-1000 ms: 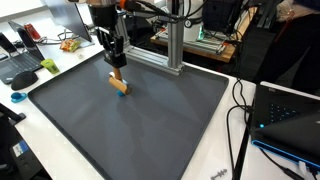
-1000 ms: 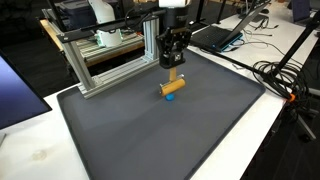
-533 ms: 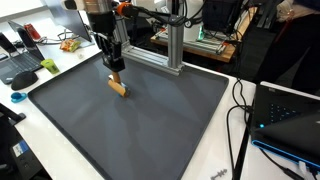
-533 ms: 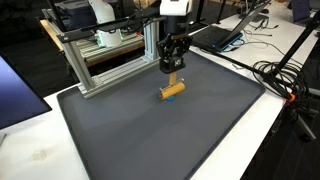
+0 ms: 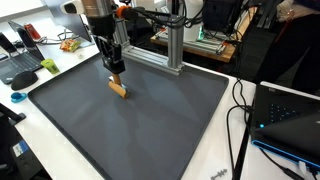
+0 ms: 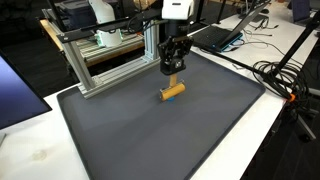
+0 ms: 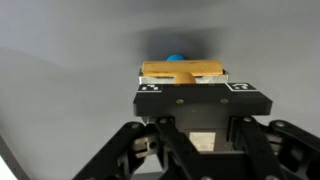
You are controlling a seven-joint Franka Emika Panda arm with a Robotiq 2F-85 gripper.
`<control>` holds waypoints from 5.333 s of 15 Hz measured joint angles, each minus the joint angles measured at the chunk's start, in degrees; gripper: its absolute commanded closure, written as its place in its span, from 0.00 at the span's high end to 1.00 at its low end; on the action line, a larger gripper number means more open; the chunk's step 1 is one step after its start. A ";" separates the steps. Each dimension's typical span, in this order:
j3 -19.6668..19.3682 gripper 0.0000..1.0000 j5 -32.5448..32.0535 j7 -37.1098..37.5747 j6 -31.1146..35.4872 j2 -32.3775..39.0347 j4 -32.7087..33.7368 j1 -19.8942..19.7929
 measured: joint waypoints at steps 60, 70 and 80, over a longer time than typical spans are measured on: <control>-0.65 0.22 0.09 0.51 -12.18 8.02 12.66 0.46; -0.52 0.22 0.20 0.29 -14.77 8.01 13.06 0.46; -0.55 0.22 1.86 -0.04 -18.27 8.49 12.51 0.15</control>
